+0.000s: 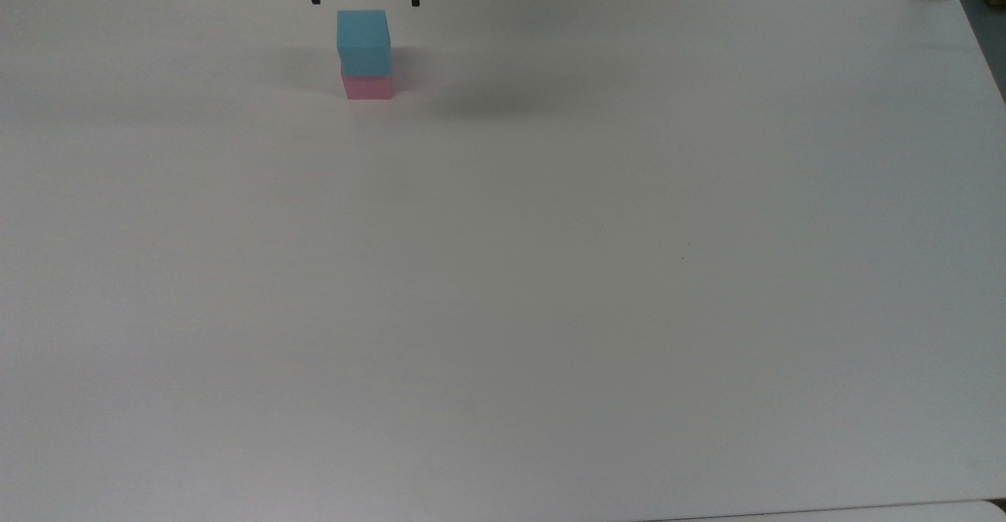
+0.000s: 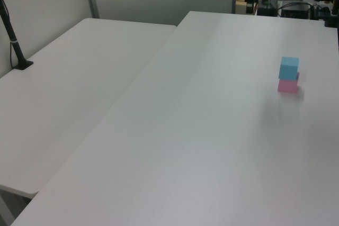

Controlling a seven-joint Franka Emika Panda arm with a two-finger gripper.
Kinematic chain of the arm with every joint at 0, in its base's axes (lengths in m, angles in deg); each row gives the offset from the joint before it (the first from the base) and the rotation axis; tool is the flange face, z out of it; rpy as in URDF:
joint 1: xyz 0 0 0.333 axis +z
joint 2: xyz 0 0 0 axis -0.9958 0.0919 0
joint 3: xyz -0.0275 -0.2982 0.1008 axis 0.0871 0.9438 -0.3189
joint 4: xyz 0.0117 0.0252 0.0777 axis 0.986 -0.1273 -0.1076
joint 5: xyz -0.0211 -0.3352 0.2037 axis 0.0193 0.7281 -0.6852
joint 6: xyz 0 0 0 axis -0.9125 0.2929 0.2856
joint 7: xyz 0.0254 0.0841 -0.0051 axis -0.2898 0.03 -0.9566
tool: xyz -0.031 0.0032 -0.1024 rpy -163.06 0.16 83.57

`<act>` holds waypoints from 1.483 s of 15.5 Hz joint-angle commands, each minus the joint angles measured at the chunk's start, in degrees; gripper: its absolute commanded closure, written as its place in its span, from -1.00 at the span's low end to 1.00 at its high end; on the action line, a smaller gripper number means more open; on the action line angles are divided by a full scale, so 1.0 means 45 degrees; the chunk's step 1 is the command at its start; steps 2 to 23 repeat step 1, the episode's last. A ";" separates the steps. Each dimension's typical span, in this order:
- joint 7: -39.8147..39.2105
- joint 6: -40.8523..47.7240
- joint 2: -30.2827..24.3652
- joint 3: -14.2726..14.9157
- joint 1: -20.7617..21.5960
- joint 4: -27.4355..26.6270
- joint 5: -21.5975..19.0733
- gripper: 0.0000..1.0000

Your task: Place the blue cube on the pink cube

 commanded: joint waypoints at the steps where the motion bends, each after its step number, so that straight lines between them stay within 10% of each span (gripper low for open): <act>1: 0.0139 0.0147 -0.0064 -0.0218 -0.0298 0.0115 -0.0293 -1.00; 23: 0.0139 0.0147 -0.0064 -0.0218 -0.0298 0.0115 -0.0293 -1.00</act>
